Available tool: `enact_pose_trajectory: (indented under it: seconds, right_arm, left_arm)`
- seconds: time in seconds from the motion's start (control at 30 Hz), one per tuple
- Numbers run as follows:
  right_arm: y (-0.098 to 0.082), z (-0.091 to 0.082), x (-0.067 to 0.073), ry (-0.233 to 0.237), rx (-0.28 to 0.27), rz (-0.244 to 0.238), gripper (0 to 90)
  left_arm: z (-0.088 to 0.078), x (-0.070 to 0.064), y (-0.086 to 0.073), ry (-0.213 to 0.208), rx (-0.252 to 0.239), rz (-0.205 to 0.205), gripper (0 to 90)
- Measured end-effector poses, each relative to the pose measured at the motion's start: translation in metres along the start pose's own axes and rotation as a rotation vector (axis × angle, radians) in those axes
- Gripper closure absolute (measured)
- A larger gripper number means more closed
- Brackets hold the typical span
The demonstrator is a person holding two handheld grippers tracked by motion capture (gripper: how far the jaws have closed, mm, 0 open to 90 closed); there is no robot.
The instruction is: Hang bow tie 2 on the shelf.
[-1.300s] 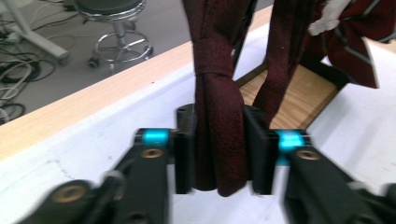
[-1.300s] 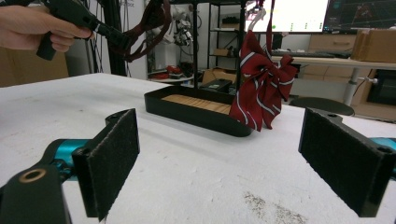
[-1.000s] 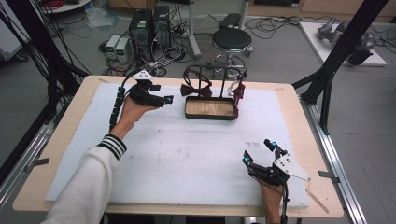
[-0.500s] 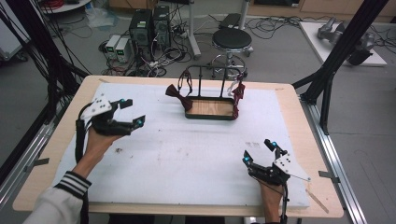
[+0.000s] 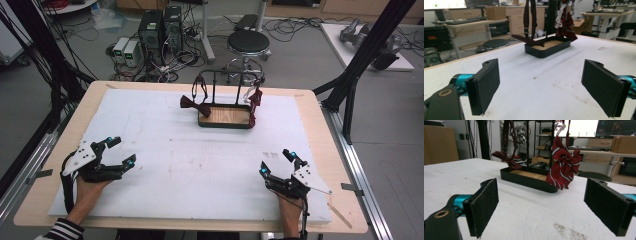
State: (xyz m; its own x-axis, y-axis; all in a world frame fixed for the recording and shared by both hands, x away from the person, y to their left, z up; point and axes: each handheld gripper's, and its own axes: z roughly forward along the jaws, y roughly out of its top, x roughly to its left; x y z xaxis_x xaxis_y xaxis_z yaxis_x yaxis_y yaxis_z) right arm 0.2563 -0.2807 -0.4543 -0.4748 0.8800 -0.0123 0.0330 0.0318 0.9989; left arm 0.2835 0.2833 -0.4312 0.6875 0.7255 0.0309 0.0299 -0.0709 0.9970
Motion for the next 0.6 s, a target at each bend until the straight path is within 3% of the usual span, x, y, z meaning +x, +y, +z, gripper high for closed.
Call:
enact_pose_trajectory:
  seconds: [0.3, 0.6]
  right_arm:
    - [0.000, 0.000, 0.000, 0.003, 0.001, 0.004, 11.6]
    - [0.000, 0.000, 0.000, 0.002, -0.002, -0.002, 11.6]
  left_arm:
    - [-0.001, -0.002, -0.021, 0.038, -0.008, -0.006, 15.9]
    - [-0.002, -0.002, -0.022, 0.045, -0.025, -0.008, 16.3]
